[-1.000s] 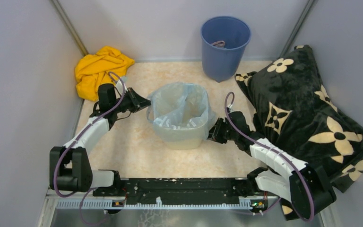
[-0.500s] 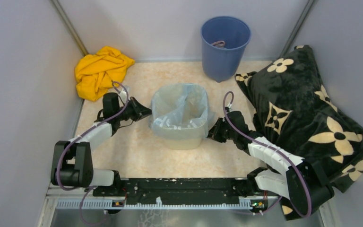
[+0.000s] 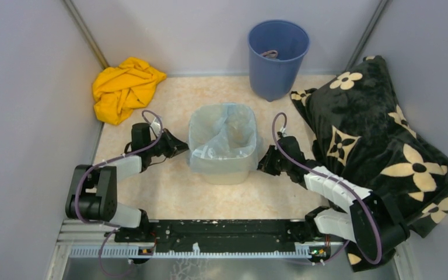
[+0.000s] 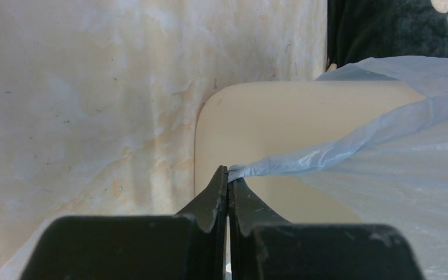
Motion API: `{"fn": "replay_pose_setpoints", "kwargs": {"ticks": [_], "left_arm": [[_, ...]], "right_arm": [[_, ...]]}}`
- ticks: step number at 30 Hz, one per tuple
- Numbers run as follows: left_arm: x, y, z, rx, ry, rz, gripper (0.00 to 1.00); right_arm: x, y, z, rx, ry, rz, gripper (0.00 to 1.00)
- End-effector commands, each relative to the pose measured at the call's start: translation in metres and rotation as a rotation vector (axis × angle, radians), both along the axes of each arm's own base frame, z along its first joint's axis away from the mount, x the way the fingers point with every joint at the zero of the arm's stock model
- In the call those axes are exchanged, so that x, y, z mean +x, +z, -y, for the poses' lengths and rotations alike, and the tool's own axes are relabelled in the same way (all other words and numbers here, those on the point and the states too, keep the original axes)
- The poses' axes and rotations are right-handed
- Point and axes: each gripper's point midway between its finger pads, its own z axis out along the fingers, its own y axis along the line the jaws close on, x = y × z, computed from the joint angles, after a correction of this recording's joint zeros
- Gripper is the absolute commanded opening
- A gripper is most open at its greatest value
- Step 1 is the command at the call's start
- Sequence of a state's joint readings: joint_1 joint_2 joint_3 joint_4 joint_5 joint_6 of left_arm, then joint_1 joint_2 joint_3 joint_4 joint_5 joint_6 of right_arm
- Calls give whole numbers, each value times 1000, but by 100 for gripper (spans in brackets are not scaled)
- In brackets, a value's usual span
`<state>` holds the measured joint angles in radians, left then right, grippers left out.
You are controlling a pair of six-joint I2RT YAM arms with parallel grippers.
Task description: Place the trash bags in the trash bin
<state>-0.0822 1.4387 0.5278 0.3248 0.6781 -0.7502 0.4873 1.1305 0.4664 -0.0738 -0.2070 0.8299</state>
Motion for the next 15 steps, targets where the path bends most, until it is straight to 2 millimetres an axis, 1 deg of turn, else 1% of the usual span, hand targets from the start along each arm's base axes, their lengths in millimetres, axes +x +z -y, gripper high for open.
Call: {"fn": "replay_pose_setpoints", "kwargs": {"ticks": [1,3,4,9,15], "left_arm": [[1,-14,-4,19,24,-5,2],[-1,-20,-6,27,30,-18,2],[-1,-22,-6,29,31,-23,2],[-4,-34,-9,49,41,-41,1],[-6,-46,-13,77,54,-57,1]], "right_arm": [[12,-5,5,-34,-27,39,0],[11,-15,7,-48,-32,18,0],[13,-17,6,-45,-34,27,0],[12,-36,9,-58,-41,0,0],[9,-51,12,-69,-45,-19,0]]}}
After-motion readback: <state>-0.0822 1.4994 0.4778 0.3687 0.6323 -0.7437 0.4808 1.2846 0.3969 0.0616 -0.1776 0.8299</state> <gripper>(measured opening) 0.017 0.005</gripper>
